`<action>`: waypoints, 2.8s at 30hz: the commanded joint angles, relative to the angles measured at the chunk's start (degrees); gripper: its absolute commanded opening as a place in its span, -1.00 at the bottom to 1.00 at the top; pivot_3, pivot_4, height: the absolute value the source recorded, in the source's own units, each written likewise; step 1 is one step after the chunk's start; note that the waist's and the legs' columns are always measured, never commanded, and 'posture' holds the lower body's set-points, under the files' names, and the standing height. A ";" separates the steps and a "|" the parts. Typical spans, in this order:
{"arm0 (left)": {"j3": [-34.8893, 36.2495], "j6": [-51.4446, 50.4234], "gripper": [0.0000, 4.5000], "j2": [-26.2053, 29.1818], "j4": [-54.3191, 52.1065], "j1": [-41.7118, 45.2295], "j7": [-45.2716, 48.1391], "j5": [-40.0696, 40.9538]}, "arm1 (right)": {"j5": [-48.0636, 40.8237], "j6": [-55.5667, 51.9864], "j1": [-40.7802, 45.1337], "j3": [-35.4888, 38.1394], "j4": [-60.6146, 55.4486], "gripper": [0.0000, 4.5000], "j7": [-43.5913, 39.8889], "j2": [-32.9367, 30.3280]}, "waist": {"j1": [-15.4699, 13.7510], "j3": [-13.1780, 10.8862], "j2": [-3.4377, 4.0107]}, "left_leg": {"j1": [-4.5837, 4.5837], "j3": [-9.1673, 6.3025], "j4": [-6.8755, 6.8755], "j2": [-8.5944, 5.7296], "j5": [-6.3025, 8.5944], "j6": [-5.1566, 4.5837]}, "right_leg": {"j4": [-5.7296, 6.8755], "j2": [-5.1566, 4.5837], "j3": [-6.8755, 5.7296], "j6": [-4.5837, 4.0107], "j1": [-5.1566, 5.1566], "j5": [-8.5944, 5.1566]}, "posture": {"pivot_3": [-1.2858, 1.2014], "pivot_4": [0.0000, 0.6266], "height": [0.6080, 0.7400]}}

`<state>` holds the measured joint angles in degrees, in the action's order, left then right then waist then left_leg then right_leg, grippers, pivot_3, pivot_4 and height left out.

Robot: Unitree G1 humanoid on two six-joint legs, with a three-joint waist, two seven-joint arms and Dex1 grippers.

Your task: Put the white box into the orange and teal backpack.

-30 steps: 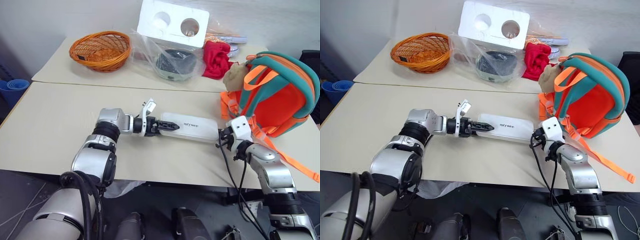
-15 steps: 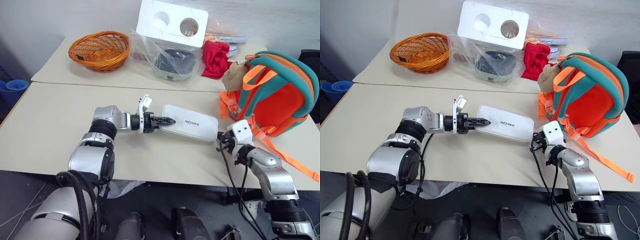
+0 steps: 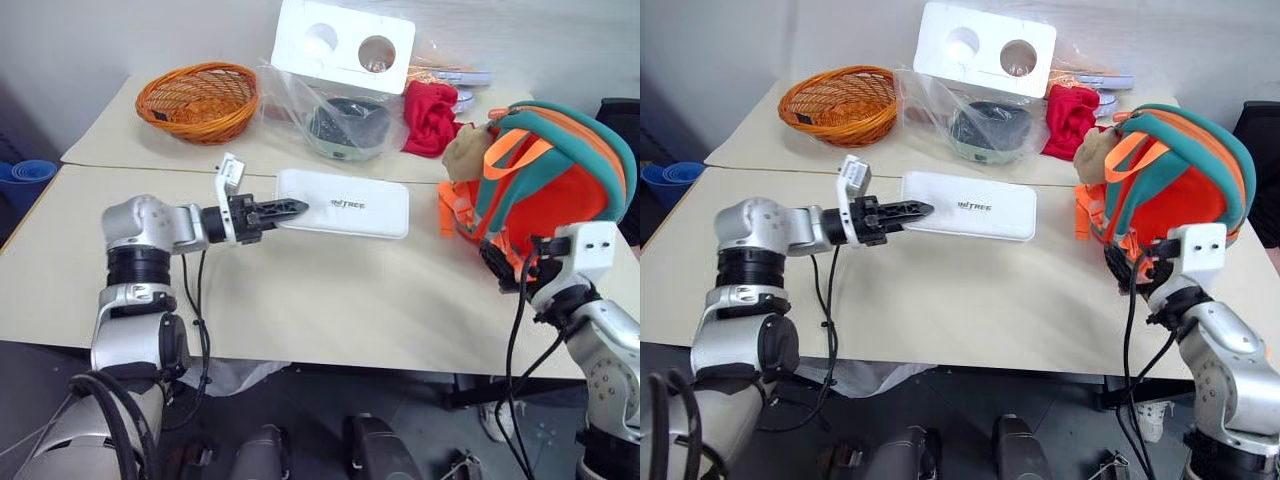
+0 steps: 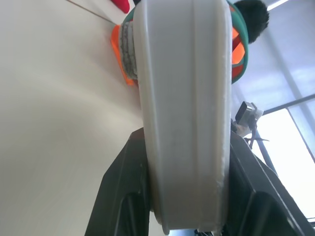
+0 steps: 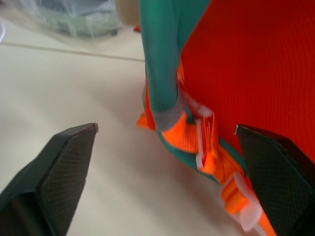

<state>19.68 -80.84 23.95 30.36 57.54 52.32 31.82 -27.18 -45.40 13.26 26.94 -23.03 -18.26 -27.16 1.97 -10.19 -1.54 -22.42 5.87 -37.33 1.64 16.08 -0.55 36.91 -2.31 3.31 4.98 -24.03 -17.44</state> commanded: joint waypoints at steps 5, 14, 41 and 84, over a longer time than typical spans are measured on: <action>9.34 -2.92 -0.38 -0.70 -12.00 -0.56 -6.25 8.64 | 4.24 8.64 15.96 -4.66 21.93 1.00 -0.19 -1.38 | 0.05 -0.01 0.00 | -0.02 0.01 0.02 -0.02 -0.02 0.02 | -0.04 0.00 -0.01 0.00 -0.02 0.00 | 0.03 -0.52 1.00; 10.65 -2.56 -0.38 0.77 -20.33 -4.74 -11.42 11.63 | 7.30 18.98 24.76 -8.86 38.75 0.57 -4.49 -1.08 | 0.64 -0.01 0.00 | -0.02 0.15 0.06 -0.01 -0.08 0.13 | 0.06 0.00 0.00 0.00 -0.09 0.00 | 0.03 -0.52 1.00; 7.59 15.18 -0.38 6.52 -24.51 -5.16 -2.08 21.79 | -44.86 -14.57 0.07 4.50 -10.35 -0.99 -40.02 -31.26 | -0.14 -0.19 -0.15 | -0.12 -0.05 0.13 0.04 -0.04 0.08 | -0.21 0.00 -0.04 0.00 -0.07 0.00 | 0.03 -0.52 1.00; -30.35 70.31 -0.38 2.82 -2.04 7.01 27.35 -14.73 | -48.36 -10.80 -3.85 7.26 -6.07 -0.99 -36.70 -35.25 | -1.82 -0.21 -0.17 | -1.08 -0.28 -0.39 0.08 0.23 -0.45 | -0.40 0.02 -0.23 0.07 -0.55 0.03 | 0.03 -0.52 1.00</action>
<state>-11.16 -11.46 27.46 28.97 63.11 78.45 17.01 -75.23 -57.52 9.33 32.03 -28.24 -55.28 -62.96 0.15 -10.40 -1.71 -23.50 5.59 -37.77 1.72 16.36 -1.10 36.47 -2.29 3.08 5.04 -24.58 -17.41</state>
